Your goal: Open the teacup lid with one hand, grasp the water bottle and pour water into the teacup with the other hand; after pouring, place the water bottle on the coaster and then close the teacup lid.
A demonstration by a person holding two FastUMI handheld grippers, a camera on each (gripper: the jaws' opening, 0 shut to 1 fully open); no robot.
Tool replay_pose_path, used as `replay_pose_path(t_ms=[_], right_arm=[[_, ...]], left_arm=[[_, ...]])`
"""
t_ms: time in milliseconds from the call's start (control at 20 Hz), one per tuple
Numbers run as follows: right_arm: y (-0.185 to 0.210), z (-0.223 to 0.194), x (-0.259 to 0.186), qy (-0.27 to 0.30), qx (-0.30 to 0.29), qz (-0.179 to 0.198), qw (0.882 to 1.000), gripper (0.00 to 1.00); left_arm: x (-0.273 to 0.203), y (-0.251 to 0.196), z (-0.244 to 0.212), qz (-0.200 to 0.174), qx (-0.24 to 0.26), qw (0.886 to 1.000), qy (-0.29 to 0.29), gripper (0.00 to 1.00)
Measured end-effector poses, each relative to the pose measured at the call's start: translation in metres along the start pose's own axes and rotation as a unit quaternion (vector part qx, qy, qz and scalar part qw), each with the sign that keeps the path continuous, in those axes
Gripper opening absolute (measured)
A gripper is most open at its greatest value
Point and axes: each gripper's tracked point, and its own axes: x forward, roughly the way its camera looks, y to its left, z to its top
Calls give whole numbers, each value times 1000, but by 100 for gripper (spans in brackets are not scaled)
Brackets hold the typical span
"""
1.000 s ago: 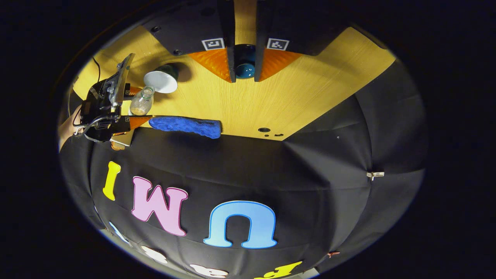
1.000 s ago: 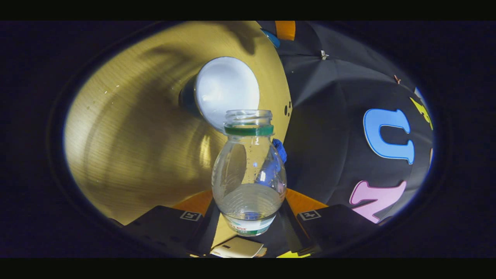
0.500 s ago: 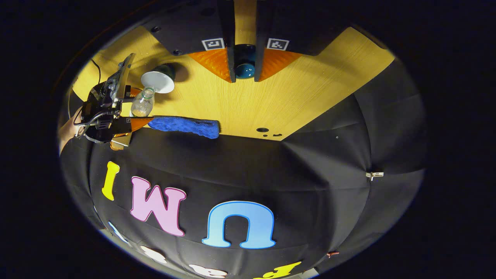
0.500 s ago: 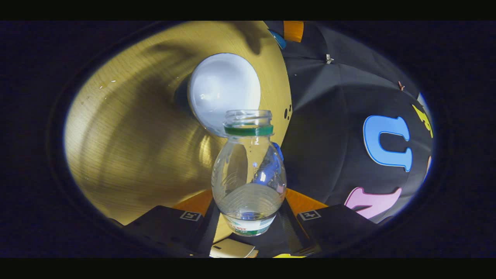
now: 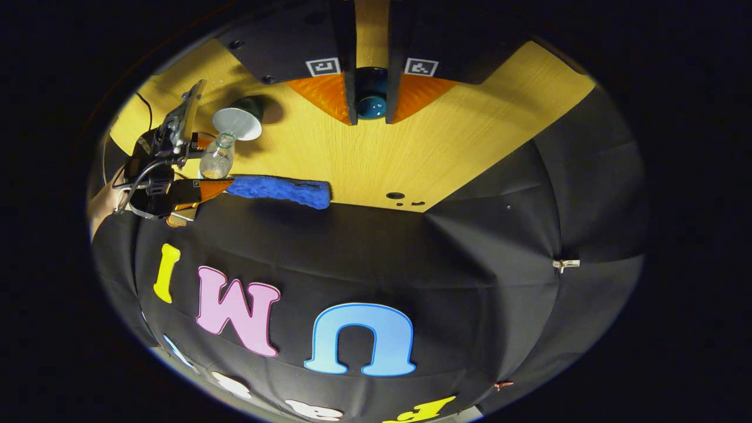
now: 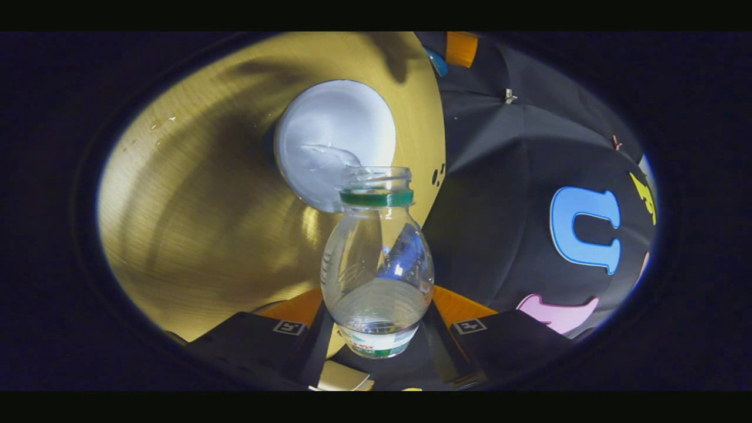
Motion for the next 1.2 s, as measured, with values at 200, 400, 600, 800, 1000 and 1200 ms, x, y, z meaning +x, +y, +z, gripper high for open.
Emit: replay_pose_path(t_ms=[200, 400, 600, 800, 1000, 1200], right_arm=[[-4, 1, 0, -3, -13, -2, 1000, 75], [-5, -1, 0, 0, -30, 0, 1000, 71], [-7, -4, 0, 6, -34, 2, 999, 71], [-8, -2, -1, 4, -44, -2, 999, 71], [-12, -1, -1, 3, -69, -13, 997, 75], [-19, 0, -1, 4, -97, -21, 995, 75]], left_arm=[[-1, 1, 0, -1, -1, 1000, 1, 25], [-3, 1, 1, -1, -4, 1000, 0, 25], [-5, 2, 3, -1, -2, 1000, -3, 25], [-7, 2, 4, -1, -1, 1000, -3, 26], [-10, 2, 7, 4, -1, 1000, -8, 25], [-13, 2, 8, 4, -2, 1000, -11, 25]])
